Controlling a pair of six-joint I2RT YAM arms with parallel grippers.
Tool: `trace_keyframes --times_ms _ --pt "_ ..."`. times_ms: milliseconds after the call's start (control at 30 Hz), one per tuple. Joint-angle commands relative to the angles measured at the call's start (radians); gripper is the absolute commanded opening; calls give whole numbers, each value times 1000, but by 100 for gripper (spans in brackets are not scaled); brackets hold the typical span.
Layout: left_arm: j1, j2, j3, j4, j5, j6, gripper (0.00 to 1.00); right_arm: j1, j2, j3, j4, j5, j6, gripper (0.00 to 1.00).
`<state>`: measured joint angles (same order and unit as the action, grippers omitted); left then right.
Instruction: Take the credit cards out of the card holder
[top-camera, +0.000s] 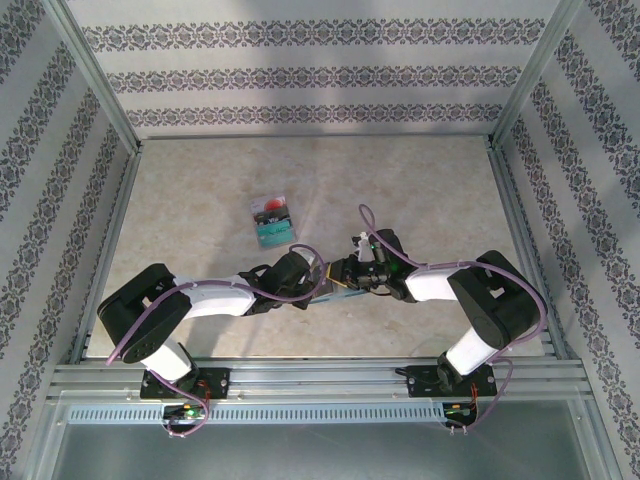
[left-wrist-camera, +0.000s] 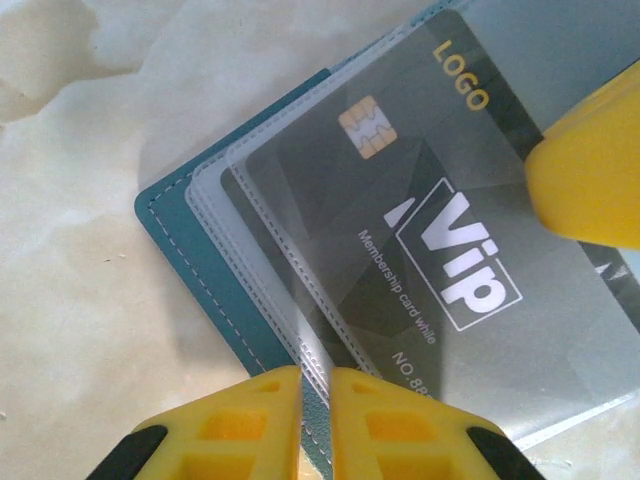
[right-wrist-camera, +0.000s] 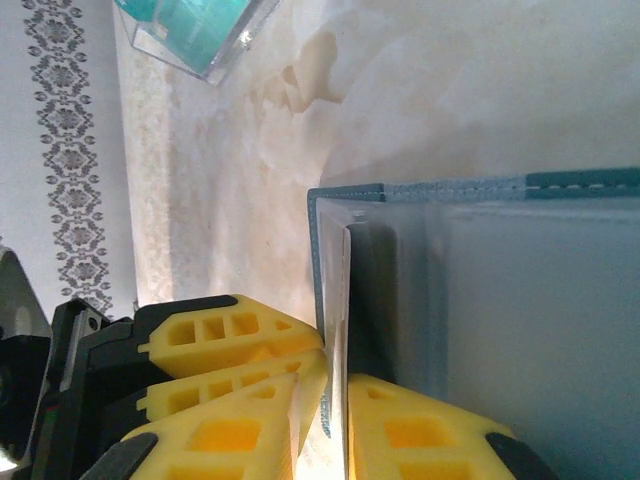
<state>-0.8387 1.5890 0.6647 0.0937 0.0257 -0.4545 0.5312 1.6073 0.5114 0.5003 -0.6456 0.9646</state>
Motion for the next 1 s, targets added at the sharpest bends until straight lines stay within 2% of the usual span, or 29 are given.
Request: trace_keyframes --times_ms 0,567,967 --pt "-14 4 18 -36 0 -18 15 -19 -18 -18 72 -35 14 20" --pt "-14 -3 15 -40 -10 -21 15 -54 -37 -45 69 -30 1 9" --pt "-14 -17 14 -54 -25 -18 15 -85 -53 -59 -6 6 -40 8"
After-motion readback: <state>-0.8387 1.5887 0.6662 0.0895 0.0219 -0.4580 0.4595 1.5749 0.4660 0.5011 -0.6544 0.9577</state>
